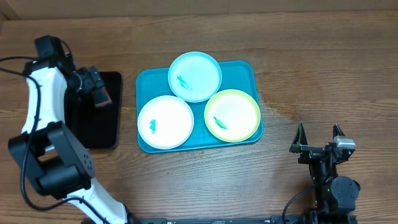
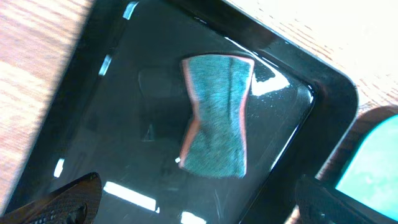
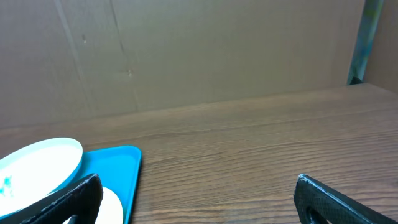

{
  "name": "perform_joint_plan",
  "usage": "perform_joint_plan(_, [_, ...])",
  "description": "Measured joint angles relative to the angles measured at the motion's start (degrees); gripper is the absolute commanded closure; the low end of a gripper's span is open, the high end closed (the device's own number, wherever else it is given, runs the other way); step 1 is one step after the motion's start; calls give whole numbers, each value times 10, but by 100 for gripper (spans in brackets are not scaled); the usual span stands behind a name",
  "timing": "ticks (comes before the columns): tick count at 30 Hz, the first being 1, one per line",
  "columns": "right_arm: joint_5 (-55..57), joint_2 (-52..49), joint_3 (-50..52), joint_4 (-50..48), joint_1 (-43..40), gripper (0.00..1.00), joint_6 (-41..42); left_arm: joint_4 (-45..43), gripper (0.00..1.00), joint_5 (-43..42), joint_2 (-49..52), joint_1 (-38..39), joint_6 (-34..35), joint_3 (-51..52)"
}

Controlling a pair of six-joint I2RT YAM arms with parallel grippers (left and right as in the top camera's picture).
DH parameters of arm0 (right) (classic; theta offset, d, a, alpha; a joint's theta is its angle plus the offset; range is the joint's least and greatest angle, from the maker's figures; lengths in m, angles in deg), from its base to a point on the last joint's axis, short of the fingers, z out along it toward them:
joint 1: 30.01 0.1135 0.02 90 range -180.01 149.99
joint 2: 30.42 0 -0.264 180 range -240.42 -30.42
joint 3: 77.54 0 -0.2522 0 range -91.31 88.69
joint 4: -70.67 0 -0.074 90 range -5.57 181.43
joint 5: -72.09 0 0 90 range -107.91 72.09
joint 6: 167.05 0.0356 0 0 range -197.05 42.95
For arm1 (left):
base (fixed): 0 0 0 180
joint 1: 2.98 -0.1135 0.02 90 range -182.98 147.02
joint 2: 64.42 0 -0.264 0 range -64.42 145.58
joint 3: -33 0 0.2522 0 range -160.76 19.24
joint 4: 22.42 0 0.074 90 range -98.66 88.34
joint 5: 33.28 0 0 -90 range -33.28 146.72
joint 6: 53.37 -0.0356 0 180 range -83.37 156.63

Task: Clean dirty plates on tray and stack at the side
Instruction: 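Reach the left gripper to the black tray and grasp the sponge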

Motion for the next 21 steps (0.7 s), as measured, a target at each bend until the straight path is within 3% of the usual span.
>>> perform_joint_plan(2, [0,0,0,0,0,0,0,-7,1,-3,16,8,0,0])
perform_joint_plan(5, [0,0,0,0,0,0,0,-9,10,-4,42,16,-2,0])
perform_joint_plan(9, [0,0,0,0,0,0,0,-5,2,10,71,19,-5,0])
perform_joint_plan(14, [0,0,0,0,0,0,0,-4,5,23,101,19,-7,0])
perform_joint_plan(17, [0,0,0,0,0,0,0,-4,27,22,112,19,-10,0])
perform_joint_plan(21, [0,0,0,0,0,0,0,-7,79,18,113,19,-13,-2])
